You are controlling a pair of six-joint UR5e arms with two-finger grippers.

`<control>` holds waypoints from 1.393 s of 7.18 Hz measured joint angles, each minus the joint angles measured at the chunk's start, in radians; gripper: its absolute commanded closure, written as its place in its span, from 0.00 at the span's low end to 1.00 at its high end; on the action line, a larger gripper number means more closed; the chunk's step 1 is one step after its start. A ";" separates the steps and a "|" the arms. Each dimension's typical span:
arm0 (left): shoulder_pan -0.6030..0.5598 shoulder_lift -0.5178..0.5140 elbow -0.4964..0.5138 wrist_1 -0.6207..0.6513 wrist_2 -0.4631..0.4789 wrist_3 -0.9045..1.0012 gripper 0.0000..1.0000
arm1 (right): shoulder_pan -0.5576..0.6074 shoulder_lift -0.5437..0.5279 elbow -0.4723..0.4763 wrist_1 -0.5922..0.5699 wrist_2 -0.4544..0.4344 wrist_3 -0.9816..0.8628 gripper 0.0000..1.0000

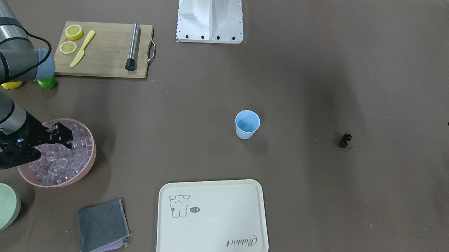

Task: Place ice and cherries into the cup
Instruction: 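Lower the right gripper into the bowl and grasp an ice cube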

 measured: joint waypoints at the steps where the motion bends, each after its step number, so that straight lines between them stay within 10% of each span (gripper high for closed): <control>1: 0.001 0.000 0.002 0.000 0.000 0.000 0.02 | -0.005 -0.002 0.001 0.009 -0.003 0.016 0.13; 10: 0.003 -0.014 0.046 -0.006 0.000 0.002 0.02 | -0.017 -0.022 -0.001 0.040 -0.011 0.022 0.68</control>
